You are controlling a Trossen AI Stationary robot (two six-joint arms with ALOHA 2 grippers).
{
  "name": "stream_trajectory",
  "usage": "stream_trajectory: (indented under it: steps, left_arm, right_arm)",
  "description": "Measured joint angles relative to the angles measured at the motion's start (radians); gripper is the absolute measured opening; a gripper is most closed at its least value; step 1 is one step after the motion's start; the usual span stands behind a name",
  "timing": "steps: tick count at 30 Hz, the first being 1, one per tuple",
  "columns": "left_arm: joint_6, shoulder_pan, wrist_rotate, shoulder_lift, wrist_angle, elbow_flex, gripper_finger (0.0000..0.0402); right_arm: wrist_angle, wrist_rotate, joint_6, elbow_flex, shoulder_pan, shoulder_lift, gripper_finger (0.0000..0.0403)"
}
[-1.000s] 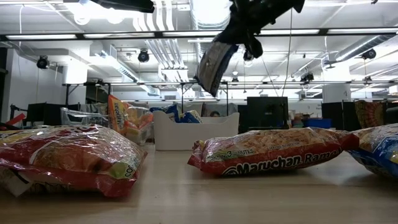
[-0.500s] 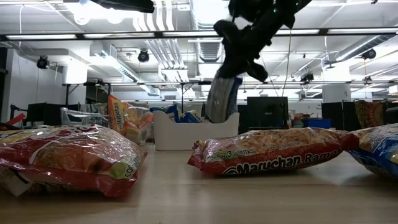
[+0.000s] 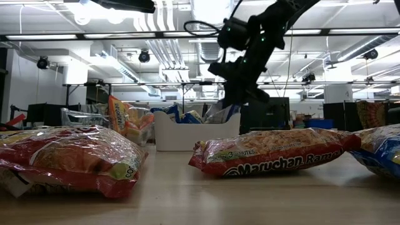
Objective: Sort Maruchan noodles
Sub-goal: Put the blue noodle pack into the white bin, then put the red noodle pack into the pink bin
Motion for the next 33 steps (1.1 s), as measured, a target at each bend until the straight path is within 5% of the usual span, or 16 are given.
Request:
stream_trajectory:
  steps: [6, 20, 33]
  left_arm:
    - [0.0, 0.0, 0.0, 0.0, 0.0, 0.0, 0.0207]
    - [-0.002, 0.0, 0.0, 0.0, 0.0, 0.0, 0.0207]
    - [-0.045, 0.0, 0.011, 0.001, 0.025, 0.0, 0.0207]
  right_arm:
    - [0.003, 0.025, -0.006, 0.0, -0.007, 0.024, 0.0029]
    - [-0.043, 0.023, -0.006, 0.007, -0.02, -0.072, 0.0195]
    - [-0.187, 0.023, -0.016, -0.019, 0.092, -0.337, 0.0215]
